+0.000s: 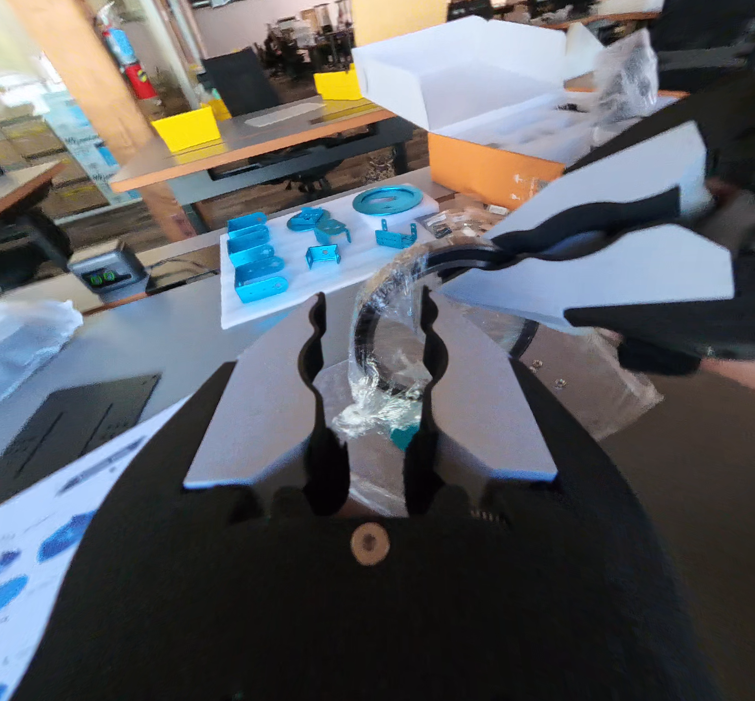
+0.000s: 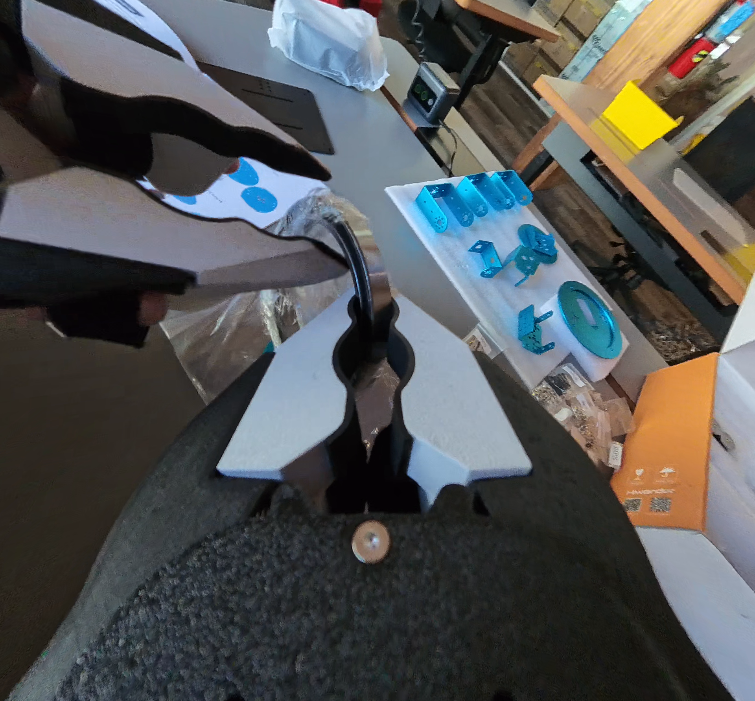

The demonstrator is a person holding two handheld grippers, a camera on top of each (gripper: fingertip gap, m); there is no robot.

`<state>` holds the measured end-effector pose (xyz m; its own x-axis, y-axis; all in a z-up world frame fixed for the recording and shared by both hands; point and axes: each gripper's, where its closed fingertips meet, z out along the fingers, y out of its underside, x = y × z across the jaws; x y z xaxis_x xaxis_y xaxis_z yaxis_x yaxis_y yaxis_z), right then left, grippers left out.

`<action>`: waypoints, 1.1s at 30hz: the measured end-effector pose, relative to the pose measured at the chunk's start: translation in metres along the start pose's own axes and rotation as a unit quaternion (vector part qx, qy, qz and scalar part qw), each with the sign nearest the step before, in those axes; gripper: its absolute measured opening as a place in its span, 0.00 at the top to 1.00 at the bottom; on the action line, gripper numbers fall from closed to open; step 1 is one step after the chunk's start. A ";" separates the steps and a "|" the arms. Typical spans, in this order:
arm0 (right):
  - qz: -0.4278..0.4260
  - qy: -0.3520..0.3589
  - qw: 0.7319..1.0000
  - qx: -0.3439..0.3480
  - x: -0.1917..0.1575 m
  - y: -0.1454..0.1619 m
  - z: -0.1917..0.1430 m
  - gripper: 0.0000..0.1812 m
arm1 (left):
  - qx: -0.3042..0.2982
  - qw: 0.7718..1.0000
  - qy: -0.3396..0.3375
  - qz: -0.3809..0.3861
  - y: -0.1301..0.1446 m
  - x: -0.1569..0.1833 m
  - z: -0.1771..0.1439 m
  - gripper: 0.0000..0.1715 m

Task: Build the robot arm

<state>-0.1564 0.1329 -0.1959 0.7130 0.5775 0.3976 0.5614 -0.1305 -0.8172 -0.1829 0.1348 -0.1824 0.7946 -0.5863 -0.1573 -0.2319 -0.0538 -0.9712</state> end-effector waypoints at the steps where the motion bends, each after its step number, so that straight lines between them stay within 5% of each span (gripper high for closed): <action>1: -0.003 0.011 1.000 0.001 0.000 0.000 0.000 0.97 | 0.003 1.000 -0.004 -0.023 0.000 -0.002 -0.001 0.78; 4: -0.001 0.033 0.999 -0.002 0.001 0.001 0.001 0.97 | 0.009 0.999 -0.013 -0.045 0.001 -0.002 -0.006 0.87; 9: -0.002 0.021 1.000 -0.008 -0.006 0.005 0.002 0.98 | -0.010 0.997 -0.052 0.047 0.009 -0.006 -0.009 0.93; 14: -0.020 0.015 0.999 0.027 -0.017 -0.004 -0.007 0.98 | -0.008 1.000 0.023 -0.017 0.008 -0.006 -0.016 1.00; 18: 0.009 -0.026 0.999 0.033 -0.027 0.000 -0.002 0.99 | -0.013 0.997 0.043 -0.058 0.017 -0.005 -0.016 1.00; 24: 0.118 -0.143 0.979 0.088 -0.029 -0.006 -0.009 0.98 | 0.019 0.998 0.046 0.023 0.004 0.000 -0.023 1.00; 33: 0.098 -0.112 0.986 0.078 -0.026 0.004 -0.001 0.96 | -0.007 0.999 0.042 0.021 0.020 0.002 -0.013 1.00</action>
<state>-0.1721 0.1171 -0.2092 0.6813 0.7190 0.1374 0.3378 -0.1422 -0.9304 -0.1931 0.1223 -0.2002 0.7347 -0.6536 -0.1817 -0.2724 -0.0389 -0.9614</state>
